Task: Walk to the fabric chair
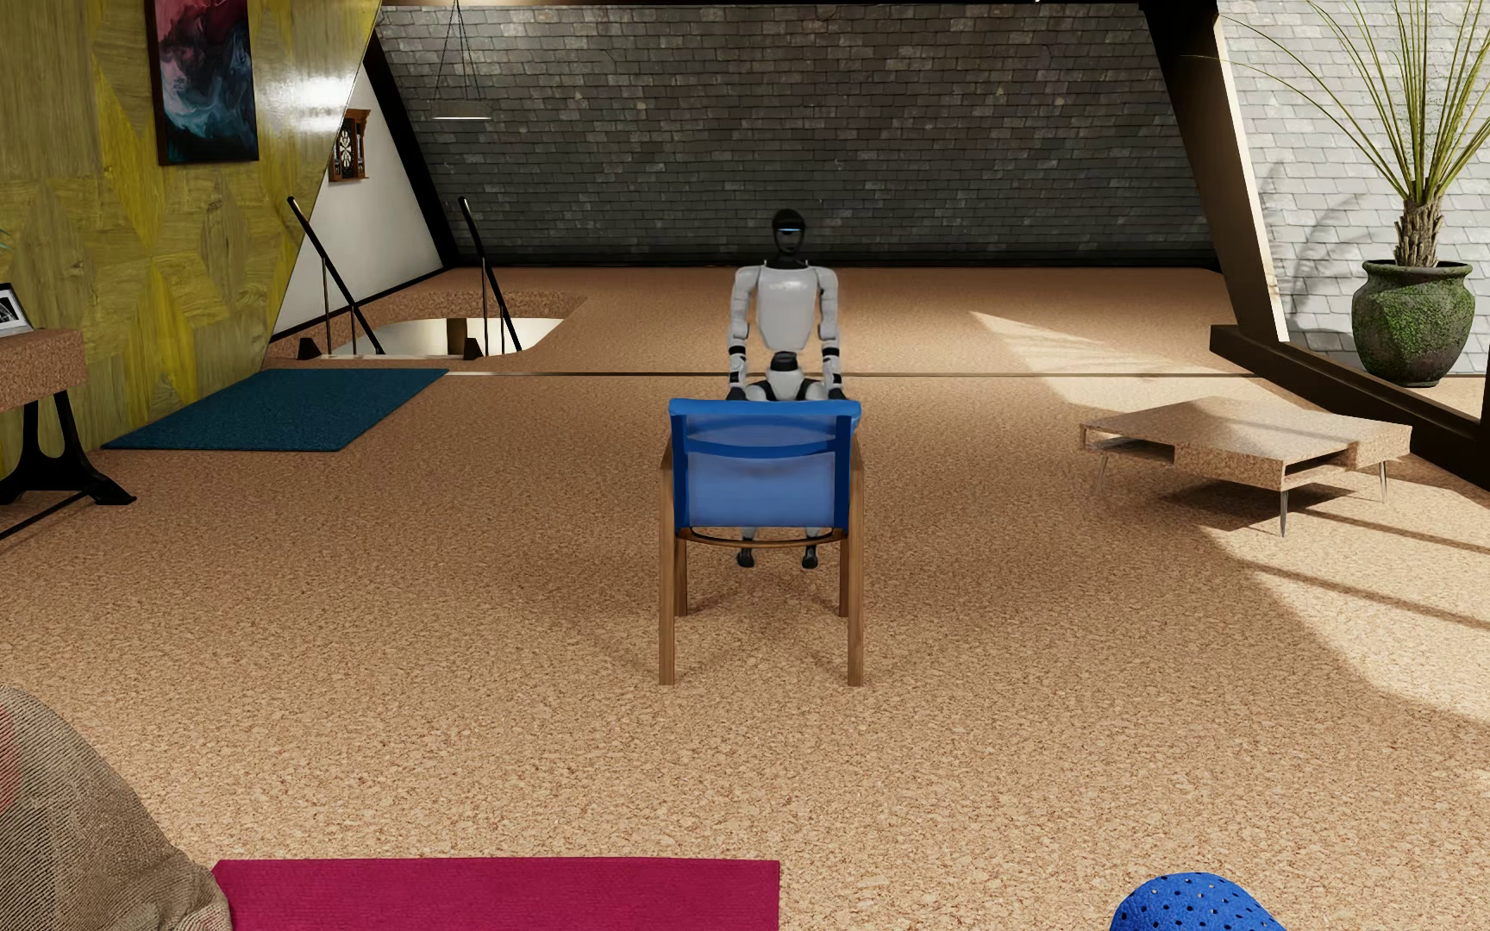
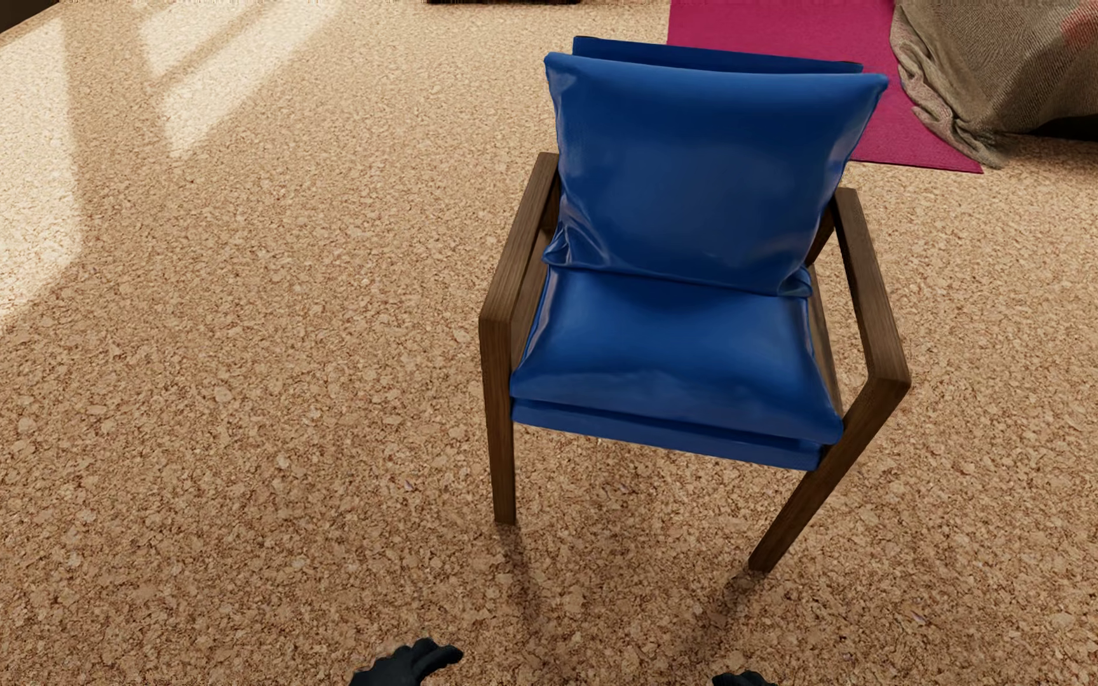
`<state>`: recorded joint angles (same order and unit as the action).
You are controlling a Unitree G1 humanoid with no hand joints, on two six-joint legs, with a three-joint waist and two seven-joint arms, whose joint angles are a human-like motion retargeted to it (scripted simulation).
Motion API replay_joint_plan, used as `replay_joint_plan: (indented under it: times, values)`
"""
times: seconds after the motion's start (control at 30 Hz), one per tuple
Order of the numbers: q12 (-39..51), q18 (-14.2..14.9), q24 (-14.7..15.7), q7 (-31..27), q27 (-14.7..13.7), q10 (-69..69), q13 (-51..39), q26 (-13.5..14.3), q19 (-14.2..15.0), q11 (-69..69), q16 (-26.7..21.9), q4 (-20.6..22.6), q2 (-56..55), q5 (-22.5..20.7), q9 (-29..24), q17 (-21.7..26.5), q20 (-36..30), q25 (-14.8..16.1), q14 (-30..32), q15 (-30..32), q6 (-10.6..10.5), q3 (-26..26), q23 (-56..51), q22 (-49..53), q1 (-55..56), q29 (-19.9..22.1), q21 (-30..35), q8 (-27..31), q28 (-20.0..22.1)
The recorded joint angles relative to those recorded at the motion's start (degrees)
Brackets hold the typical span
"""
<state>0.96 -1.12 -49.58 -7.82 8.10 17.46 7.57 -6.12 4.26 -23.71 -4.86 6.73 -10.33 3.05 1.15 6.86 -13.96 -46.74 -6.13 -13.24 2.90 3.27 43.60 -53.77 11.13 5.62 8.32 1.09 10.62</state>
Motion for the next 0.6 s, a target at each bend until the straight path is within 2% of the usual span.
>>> replay_joint_plan:
  times: [0.1,0.2,0.27,0.37,0.5,0.6]
  values:
    - [-2.4,1.0,0.8,0.2,0.4,-0.4,-1.4,-1.0,-1.7,5.4,0.0,-2.0,2.8,-1.9,0.2,-0.5,1.4,-0.9,0.1,1.9,-0.8,0.1,1.9,-0.2,-0.6,-0.8,1.2,-0.2,2.1]
    - [-4.5,2.2,-0.6,0.6,-0.5,-0.3,-2.5,-5.9,-2.7,7.9,1.0,-4.1,4.0,-3.9,0.3,-0.9,0.8,-1.0,0.0,2.8,-1.7,-0.2,2.6,-0.4,-0.7,-0.1,0.6,0.4,8.1]
    - [-4.3,3.0,-1.0,0.3,-0.9,0.0,-2.4,-7.6,-3.3,8.5,1.4,-5.0,4.1,-4.9,0.5,-1.3,-0.6,-0.4,0.1,3.1,-2.2,-0.5,2.3,-1.9,-0.2,0.9,-0.4,0.2,9.1]
    - [-2.9,3.8,-0.1,-0.8,-1.0,1.9,-2.0,-7.0,-4.1,8.0,1.5,-5.5,3.3,-5.6,0.7,-1.6,-1.7,0.0,0.3,3.2,-3.0,-0.9,2.9,-2.2,1.5,1.3,-1.4,-1.0,8.2]
    - [-1.4,4.4,2.0,-1.7,0.5,5.0,-2.3,-3.7,-4.7,7.3,0.8,-5.4,2.2,-5.8,0.7,-1.3,-2.0,-1.0,1.0,3.1,-4.0,-0.9,5.0,2.7,4.2,0.2,-0.2,-3.1,8.1]
    - [-0.7,4.7,3.1,-1.5,0.8,7.0,-2.7,-2.6,-5.2,6.6,0.6,-5.5,1.3,-5.7,0.6,-0.6,-3.2,-1.3,1.7,3.0,-4.8,-1.0,5.9,6.2,6.0,0.0,-0.1,-4.3,8.4]
